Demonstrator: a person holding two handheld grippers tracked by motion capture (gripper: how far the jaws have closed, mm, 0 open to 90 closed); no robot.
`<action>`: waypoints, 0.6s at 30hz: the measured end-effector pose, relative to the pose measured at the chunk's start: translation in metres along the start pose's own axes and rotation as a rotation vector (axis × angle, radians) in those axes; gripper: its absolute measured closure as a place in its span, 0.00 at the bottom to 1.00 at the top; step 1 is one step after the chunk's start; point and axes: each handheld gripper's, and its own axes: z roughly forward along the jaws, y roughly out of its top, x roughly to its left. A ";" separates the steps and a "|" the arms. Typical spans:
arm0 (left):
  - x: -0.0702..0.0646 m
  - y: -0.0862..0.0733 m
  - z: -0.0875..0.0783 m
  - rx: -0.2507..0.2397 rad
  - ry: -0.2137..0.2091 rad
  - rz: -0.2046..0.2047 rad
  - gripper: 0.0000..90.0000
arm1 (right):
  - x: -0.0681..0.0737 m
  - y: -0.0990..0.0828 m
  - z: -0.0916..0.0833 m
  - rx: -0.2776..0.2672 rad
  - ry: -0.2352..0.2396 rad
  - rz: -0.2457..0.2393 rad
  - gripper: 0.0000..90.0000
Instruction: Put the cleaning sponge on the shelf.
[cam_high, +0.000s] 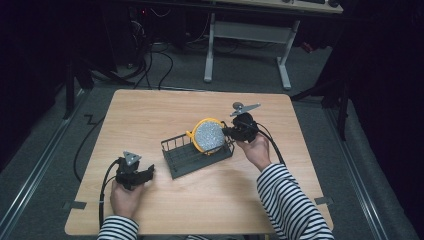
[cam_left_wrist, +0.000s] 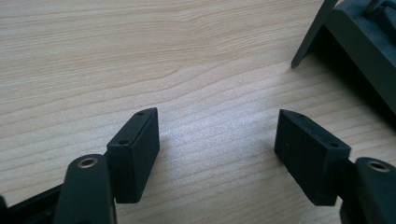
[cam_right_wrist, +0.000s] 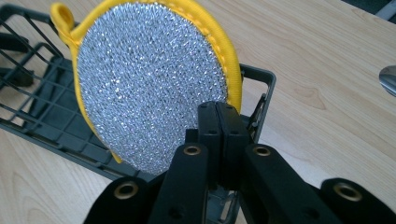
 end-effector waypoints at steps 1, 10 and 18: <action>0.000 0.000 0.000 0.000 0.000 0.000 0.35 | 0.000 0.000 -0.003 -0.018 0.007 0.010 0.97; 0.000 0.000 0.000 0.000 -0.001 -0.001 0.35 | -0.008 -0.003 -0.027 -0.093 0.000 0.055 0.76; 0.000 0.000 0.000 -0.001 0.000 -0.001 0.35 | -0.028 -0.032 -0.059 -0.126 -0.022 0.136 0.74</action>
